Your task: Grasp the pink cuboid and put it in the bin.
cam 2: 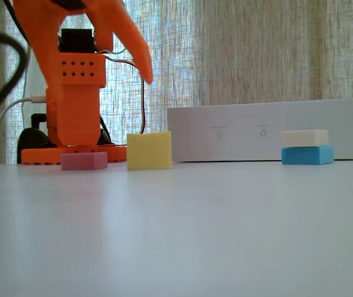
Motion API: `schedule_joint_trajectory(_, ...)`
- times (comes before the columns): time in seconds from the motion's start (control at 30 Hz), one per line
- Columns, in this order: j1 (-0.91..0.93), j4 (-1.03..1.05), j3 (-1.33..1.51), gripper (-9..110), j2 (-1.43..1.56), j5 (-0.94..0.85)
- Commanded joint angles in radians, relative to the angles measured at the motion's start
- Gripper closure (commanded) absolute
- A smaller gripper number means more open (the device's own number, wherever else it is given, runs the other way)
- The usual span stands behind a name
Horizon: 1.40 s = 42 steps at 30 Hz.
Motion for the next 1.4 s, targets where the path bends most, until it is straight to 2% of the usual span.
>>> schedule_joint_trajectory(0.0,0.014,-0.034,0.009,64,-0.017,-0.008)
schedule_joint_trajectory(0.5,0.107,-0.169,0.081,64,-0.141,-0.034)
schedule_joint_trajectory(1.13,0.089,-0.350,0.167,69,-0.218,-0.025)
schedule_joint_trajectory(1.2,0.095,-0.373,0.172,72,-0.219,-0.021)
schedule_joint_trajectory(1.23,0.097,-0.380,0.173,78,-0.219,-0.021)
schedule_joint_trajectory(1.37,0.106,-0.391,0.178,83,-0.222,-0.021)
